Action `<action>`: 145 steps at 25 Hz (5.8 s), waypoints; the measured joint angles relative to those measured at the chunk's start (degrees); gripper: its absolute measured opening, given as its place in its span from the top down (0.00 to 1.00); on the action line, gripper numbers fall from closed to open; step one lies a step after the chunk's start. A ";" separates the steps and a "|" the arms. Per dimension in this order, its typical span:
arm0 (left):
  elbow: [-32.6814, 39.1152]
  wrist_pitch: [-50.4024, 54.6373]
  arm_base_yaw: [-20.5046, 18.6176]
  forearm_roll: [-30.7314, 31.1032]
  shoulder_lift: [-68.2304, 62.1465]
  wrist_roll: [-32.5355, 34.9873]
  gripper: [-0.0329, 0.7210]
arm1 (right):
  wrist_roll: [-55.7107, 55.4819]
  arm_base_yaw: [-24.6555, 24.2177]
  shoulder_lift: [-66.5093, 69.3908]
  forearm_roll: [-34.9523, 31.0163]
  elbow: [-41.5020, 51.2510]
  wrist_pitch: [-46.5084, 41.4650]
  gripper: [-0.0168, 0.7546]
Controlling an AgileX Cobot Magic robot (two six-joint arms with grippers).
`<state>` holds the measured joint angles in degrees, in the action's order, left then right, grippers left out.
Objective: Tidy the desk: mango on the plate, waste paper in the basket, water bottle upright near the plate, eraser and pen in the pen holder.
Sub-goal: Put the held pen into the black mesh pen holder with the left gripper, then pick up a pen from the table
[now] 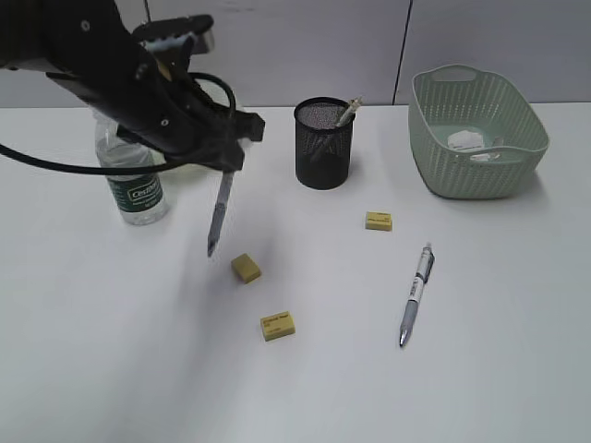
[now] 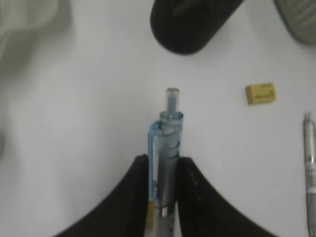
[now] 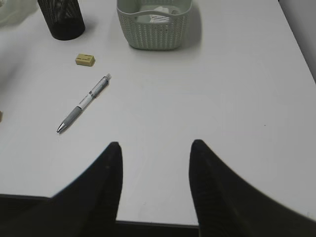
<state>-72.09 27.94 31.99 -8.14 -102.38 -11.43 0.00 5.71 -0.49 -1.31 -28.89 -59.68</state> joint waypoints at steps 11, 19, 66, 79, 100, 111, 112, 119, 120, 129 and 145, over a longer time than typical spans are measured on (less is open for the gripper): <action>0.04 -31.41 0.11 0.76 1.89 0.00 0.78 | 0.00 0.00 0.00 0.00 0.00 0.06 0.51; 0.04 -55.04 0.27 2.24 -4.22 0.00 0.78 | 0.00 0.00 0.00 0.00 0.00 0.06 0.51; -15.89 -51.03 1.24 13.57 -26.37 -1.22 0.37 | 0.00 0.00 0.00 0.00 0.00 0.06 0.51; -15.93 -10.71 2.09 13.89 -6.30 -1.33 0.39 | 0.00 0.00 0.00 0.00 0.00 0.06 0.51; -28.03 38.47 -27.39 13.16 4.28 3.43 0.39 | 0.00 0.00 0.00 0.00 0.00 0.06 0.51; -15.25 40.48 -28.17 11.23 14.59 4.29 0.39 | 0.00 0.00 0.00 0.00 0.00 0.06 0.51; -11.76 39.82 -28.17 11.18 17.39 4.29 0.39 | 0.00 0.00 0.00 0.00 0.00 0.06 0.51; 10.30 36.05 -28.17 10.09 38.02 4.29 0.39 | 0.00 0.00 0.00 0.00 0.00 0.06 0.51; 13.06 35.47 -28.17 9.96 41.77 4.29 0.39 | 0.00 0.00 0.00 0.00 0.00 0.06 0.51; 32.21 32.71 -28.17 9.57 72.44 4.29 0.39 | 0.00 0.00 0.00 0.00 0.00 0.06 0.51; 41.86 33.28 -28.55 11.36 102.73 4.38 0.39 | 0.00 0.00 0.00 -0.06 0.00 0.04 0.51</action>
<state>-30.23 61.22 3.44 3.23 0.35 -7.05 0.00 5.71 -0.49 -1.38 -28.89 -59.64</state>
